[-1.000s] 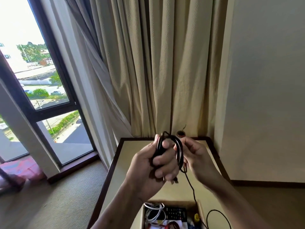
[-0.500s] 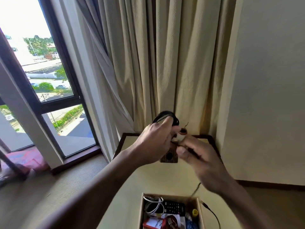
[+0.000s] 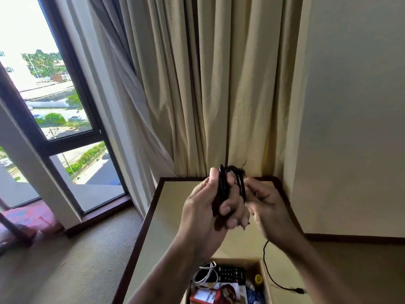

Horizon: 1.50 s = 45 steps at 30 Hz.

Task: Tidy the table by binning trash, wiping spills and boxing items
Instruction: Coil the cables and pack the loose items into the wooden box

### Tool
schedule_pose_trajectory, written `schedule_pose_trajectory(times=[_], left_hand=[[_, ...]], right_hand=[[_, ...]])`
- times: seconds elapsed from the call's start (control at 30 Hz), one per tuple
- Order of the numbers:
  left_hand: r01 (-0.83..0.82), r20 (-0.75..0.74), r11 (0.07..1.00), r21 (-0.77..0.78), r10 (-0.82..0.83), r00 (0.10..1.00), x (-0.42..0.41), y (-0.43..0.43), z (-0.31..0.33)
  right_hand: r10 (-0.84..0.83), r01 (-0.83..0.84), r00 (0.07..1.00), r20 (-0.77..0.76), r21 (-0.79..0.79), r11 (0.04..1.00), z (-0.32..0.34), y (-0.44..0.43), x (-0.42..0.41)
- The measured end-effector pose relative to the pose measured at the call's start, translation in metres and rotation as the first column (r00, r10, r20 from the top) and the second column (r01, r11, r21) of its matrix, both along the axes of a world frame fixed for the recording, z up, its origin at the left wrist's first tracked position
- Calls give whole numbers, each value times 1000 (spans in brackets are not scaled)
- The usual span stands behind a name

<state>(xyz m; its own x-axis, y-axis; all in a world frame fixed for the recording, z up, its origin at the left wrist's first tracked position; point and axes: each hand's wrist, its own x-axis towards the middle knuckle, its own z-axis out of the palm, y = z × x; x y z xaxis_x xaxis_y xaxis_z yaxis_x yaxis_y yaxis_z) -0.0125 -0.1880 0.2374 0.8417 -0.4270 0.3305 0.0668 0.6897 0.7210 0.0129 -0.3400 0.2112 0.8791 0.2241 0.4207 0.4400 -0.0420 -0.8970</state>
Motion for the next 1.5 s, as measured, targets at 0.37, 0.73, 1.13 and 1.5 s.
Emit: schedule_pose_trajectory(times=[0.37,0.73,1.13,1.5], left_hand=[[-595,632,324,736,-11,775,38,34,-5],[153,-1,988,12,-153,988,-8,6,-19],[-717,708,272,641,151,690,33,16,-7],[75,-16,809,583,-80,997,18,31,-13]], right_hand=[[-48,121,967,252,-284,951,0,-4,-25],[-161,169,977,142,-45,985,0,-6,-10],[-10,235,937,350,-608,758,-20,20,-35],[-218,233,970,107,-152,961,7,5,-23]])
